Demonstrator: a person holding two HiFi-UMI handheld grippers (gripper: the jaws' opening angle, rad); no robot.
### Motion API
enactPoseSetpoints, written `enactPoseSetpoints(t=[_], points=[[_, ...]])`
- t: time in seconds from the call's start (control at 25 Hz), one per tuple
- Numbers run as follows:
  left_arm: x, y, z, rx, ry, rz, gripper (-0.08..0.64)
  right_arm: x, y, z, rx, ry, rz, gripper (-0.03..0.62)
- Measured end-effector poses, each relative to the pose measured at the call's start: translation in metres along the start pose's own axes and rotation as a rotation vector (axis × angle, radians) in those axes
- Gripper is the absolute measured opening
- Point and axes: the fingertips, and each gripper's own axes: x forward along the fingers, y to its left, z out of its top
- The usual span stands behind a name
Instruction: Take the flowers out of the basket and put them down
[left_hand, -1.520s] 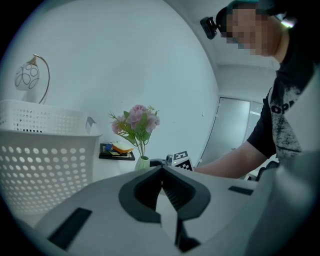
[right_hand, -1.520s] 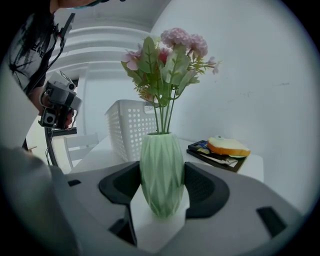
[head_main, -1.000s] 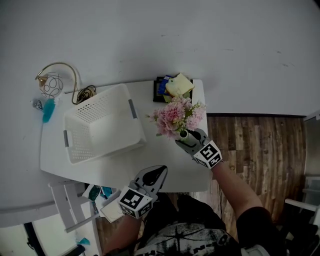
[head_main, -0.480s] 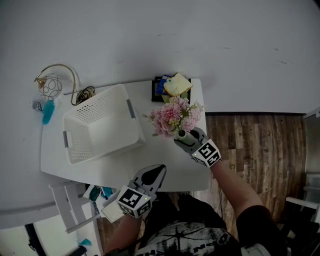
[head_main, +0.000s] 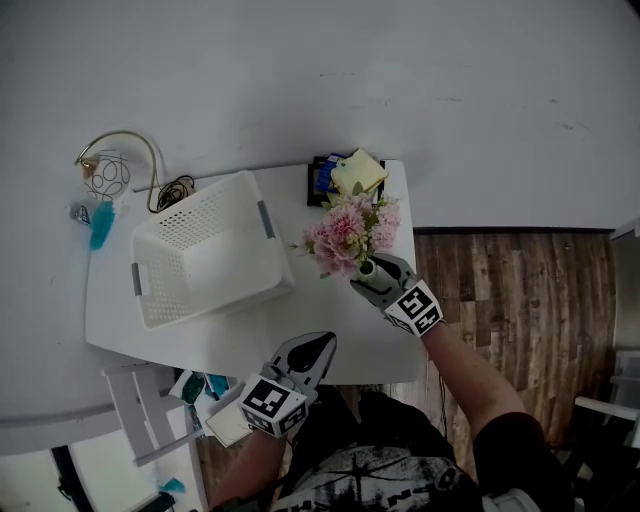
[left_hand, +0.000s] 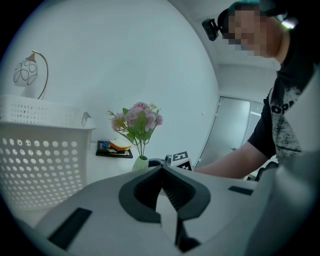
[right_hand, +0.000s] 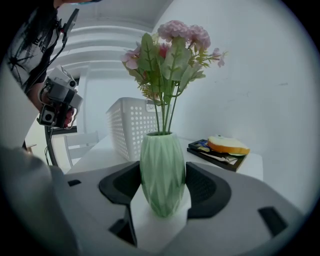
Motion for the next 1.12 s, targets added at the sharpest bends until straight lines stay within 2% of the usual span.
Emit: enactPoseSetpoints(t=[0.84,1.12], points=[[0.000,-0.003,-0.004,0.004,0.002,-0.002,0.014,-0.010,0.004,0.000,0.020,-0.020,-0.018,0.314],[0.002,-0.008,0.004,0.054,-0.004,-0.001,0.014,-0.033,0.012,0.010,0.007,-0.019,-0.011,0.313]])
